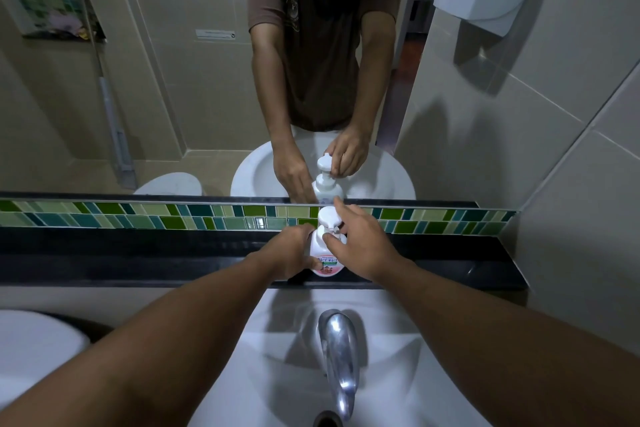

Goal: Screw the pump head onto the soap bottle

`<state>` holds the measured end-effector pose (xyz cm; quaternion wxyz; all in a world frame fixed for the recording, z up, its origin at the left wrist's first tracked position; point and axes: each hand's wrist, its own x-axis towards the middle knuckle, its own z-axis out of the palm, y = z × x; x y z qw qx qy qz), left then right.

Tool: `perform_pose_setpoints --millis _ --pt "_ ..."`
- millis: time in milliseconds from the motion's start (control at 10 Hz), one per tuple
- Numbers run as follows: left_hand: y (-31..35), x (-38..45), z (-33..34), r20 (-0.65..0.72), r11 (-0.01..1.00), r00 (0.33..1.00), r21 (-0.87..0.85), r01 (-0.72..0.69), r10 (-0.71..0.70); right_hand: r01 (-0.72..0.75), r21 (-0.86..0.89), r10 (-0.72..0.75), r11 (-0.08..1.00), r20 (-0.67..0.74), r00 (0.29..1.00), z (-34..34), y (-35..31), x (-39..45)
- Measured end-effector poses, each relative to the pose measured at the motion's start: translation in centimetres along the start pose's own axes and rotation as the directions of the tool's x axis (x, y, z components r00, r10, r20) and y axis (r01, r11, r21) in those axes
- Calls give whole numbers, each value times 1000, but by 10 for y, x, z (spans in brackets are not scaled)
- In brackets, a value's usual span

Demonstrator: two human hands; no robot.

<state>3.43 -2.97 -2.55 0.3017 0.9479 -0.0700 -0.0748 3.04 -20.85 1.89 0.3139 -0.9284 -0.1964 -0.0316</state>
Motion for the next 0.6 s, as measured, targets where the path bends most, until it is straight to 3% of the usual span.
perform_pose_setpoints --millis 400,600 --pt "3 -10 -6 30 999 999 46 -27 25 -112 12 112 994 27 993 3 10 -11" --pt "-3 -27 -10 -21 963 1000 268 -10 17 -151 -119 169 981 160 972 2 15 -10"
